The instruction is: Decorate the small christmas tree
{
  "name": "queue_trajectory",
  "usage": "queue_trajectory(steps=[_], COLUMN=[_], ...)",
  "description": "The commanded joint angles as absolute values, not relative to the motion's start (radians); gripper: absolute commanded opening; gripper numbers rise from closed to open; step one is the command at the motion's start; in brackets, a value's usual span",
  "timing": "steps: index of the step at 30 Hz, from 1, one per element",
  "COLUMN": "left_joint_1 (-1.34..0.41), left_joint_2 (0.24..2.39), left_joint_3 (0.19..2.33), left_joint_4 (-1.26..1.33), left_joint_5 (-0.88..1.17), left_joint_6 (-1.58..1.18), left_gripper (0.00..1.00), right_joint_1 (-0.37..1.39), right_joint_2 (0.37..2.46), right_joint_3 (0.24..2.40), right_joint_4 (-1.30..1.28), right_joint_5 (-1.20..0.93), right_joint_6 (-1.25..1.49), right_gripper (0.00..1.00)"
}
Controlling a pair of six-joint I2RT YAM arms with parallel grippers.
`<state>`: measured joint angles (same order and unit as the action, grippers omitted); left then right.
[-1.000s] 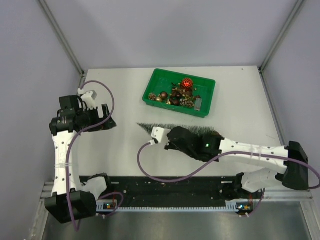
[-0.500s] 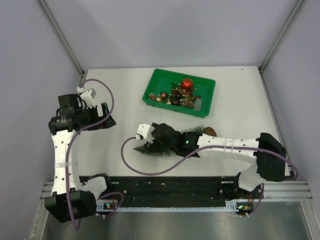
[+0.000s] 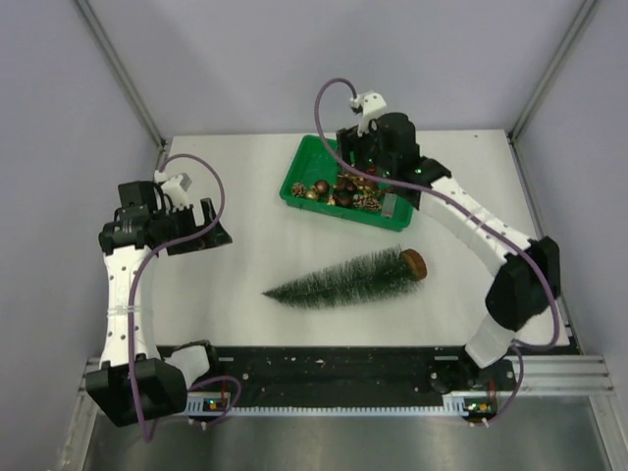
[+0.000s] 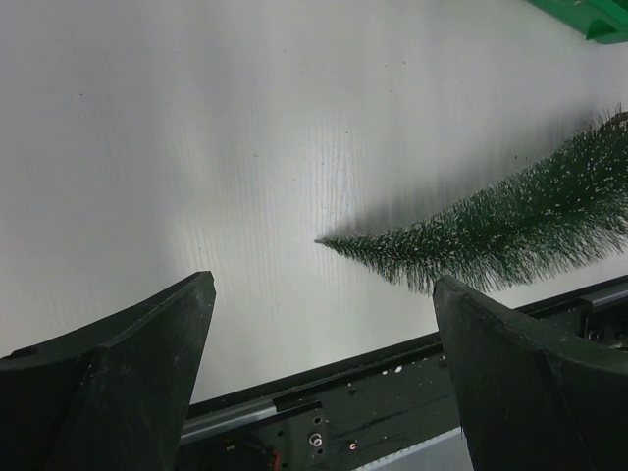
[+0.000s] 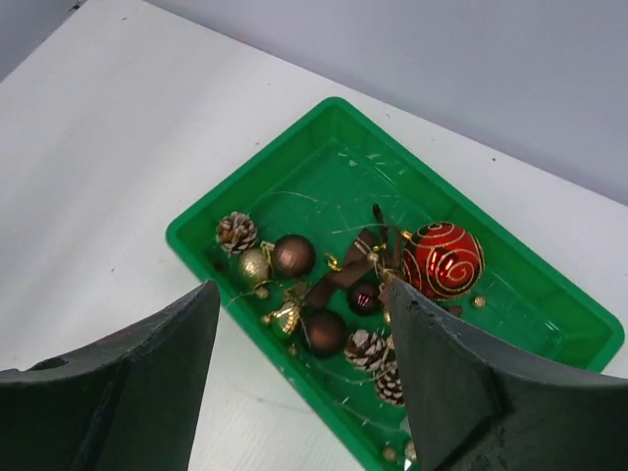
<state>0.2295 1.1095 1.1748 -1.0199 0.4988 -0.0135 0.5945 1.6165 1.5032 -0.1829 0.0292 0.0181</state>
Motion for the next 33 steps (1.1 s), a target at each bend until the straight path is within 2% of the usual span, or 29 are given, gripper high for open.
queue_trajectory(steps=[1, 10, 22, 30, 33], left_joint_1=[0.229, 0.227, 0.227, 0.227, 0.227], left_joint_2=[1.104, 1.078, 1.075, 1.062, 1.058], left_joint_3=[1.164, 1.161, 1.112, 1.106, 1.097], left_joint_4=[-0.98, -1.003, -0.996, -0.988, -0.985], left_joint_5=[0.532, 0.534, 0.519, 0.497, 0.485], left_joint_6=[-0.015, 0.061, 0.095, 0.112, 0.117], left_gripper=[0.99, 0.99, 0.99, 0.99, 0.99], right_joint_1=[0.549, 0.515, 0.515, 0.523, 0.534], right_joint_2=[1.833, 2.062, 2.079, 2.097, 2.108], right_joint_3=[1.63, 1.723, 1.614, 1.617, 1.629], right_joint_4=[-0.218, -0.164, -0.115, -0.121, -0.127], right_joint_5=[-0.008, -0.078, -0.138, -0.15, -0.152], right_joint_6=[0.048, 0.084, 0.133, 0.137, 0.129], right_gripper=[0.67, 0.61, 0.51, 0.46, 0.41])
